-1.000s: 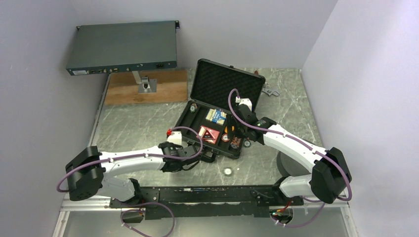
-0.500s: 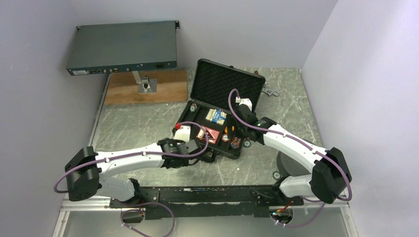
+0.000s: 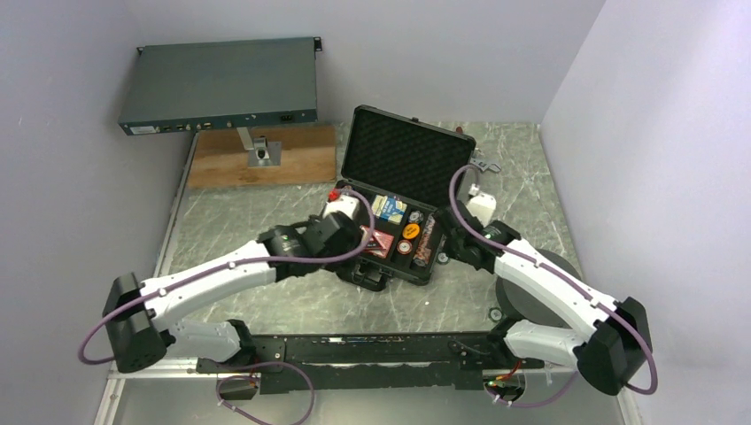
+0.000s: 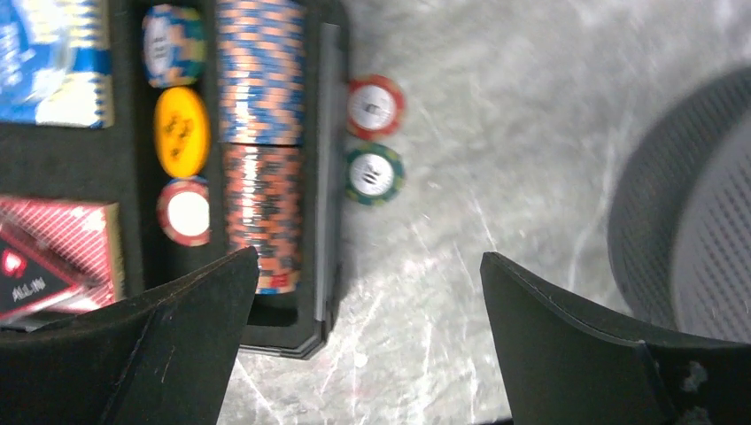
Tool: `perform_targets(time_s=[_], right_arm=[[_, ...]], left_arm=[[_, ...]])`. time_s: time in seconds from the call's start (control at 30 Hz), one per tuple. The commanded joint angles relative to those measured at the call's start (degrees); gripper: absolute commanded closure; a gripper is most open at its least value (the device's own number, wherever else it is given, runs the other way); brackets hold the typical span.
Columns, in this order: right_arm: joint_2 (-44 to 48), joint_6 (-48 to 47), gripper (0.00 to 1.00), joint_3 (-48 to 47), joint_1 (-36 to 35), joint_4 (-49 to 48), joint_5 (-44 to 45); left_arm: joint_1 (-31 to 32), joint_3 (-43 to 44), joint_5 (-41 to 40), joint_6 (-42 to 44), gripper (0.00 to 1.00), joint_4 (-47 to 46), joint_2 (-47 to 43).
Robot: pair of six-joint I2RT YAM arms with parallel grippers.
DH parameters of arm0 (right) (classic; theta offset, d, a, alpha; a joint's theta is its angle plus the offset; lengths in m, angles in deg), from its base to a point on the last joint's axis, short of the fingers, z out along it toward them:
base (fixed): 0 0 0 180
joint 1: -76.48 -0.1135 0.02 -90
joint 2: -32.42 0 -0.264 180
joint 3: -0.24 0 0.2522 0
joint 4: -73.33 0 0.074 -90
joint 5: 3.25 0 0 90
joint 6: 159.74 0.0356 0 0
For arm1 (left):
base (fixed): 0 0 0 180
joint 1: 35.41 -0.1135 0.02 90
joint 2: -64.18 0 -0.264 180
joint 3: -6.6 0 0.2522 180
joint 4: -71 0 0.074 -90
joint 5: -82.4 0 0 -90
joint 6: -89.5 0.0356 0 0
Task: Pack up texas hold em set
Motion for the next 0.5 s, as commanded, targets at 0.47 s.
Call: perform_targets(time_s=[0.47], right_arm=[[6.5, 38.3, 0.0, 12.1, 18.2, 24.1, -6.4]], left_arm=[[-25.7, -7.6, 14.1, 23.2, 0.2, 2.2, -21.1]])
